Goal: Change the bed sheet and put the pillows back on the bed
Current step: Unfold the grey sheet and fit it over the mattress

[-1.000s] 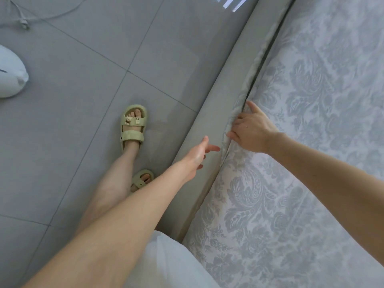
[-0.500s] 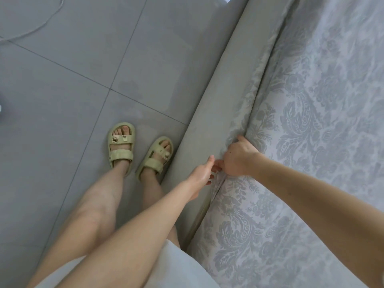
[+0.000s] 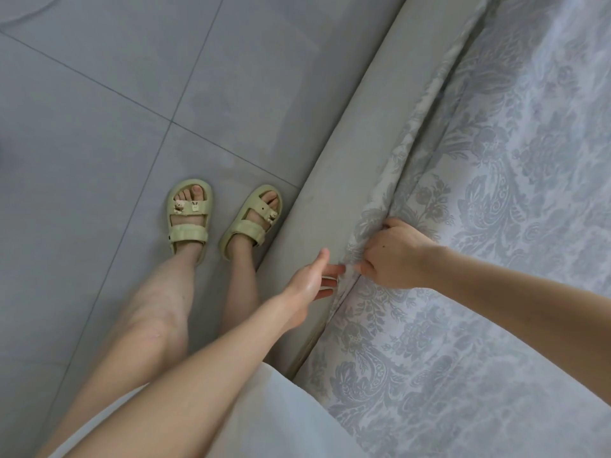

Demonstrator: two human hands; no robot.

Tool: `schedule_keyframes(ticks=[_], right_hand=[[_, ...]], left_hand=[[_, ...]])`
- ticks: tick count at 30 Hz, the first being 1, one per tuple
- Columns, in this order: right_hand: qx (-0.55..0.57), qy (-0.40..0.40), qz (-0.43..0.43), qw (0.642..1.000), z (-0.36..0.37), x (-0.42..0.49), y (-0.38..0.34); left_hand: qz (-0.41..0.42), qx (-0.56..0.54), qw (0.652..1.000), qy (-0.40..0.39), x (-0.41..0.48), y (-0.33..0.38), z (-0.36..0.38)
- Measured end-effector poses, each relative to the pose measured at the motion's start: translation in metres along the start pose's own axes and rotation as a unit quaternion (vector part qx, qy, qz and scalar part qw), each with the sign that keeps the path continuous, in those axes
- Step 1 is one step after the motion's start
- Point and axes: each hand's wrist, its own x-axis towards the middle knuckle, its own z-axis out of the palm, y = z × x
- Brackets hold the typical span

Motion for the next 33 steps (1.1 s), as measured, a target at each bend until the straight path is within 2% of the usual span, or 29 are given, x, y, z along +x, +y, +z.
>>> schedule_keyframes(ticks=[2,5,8,13,15,17,19,20,23,26,29,33], right_hand=[[-0.017,-0.044,-0.024,0.999,-0.009,0.004,-0.003],[-0.03,-0.105,-0.017,0.994,-0.015,0.009,-0.005],[0.019,-0.169,0.014,0.985,-0.014,0.015,-0.003],[0.116,-0.162,0.023,0.98,-0.012,-0.013,0.013],[0.159,-0.182,0.027,0.97,-0.014,-0.023,0.021],[0.204,-0.155,0.053,0.965,-0.02,-0.02,0.027],[0.15,-0.086,0.073,0.982,-0.022,-0.004,0.039],[0.117,-0.077,0.102,0.985,-0.021,0.005,0.048],[0.062,-0.134,0.153,0.977,-0.009,0.027,0.066],[0.07,-0.199,0.15,0.966,-0.004,0.038,0.065],[0.091,-0.232,0.178,0.952,-0.015,0.038,0.073],[0.074,-0.221,0.222,0.947,-0.021,0.042,0.09]], left_hand=[[-0.003,-0.004,1.0,-0.002,-0.002,0.0,-0.001],[-0.004,-0.024,0.999,-0.023,-0.007,0.003,0.002],[-0.006,-0.064,0.995,-0.074,-0.013,0.006,0.015],[-0.037,-0.026,0.983,-0.175,-0.008,-0.003,0.05],[-0.037,-0.015,0.977,-0.209,-0.005,-0.004,0.065],[-0.058,-0.024,0.977,-0.203,0.002,0.002,0.071],[-0.072,-0.023,0.977,-0.201,0.013,0.008,0.066],[-0.076,-0.013,0.976,-0.204,0.018,0.01,0.061],[-0.104,0.053,0.981,-0.157,0.02,0.019,0.049],[-0.066,0.083,0.991,-0.082,0.01,0.033,0.034],[-0.038,0.063,0.992,-0.102,0.004,0.038,0.028],[-0.067,0.1,0.983,-0.137,0.012,0.025,0.053]])
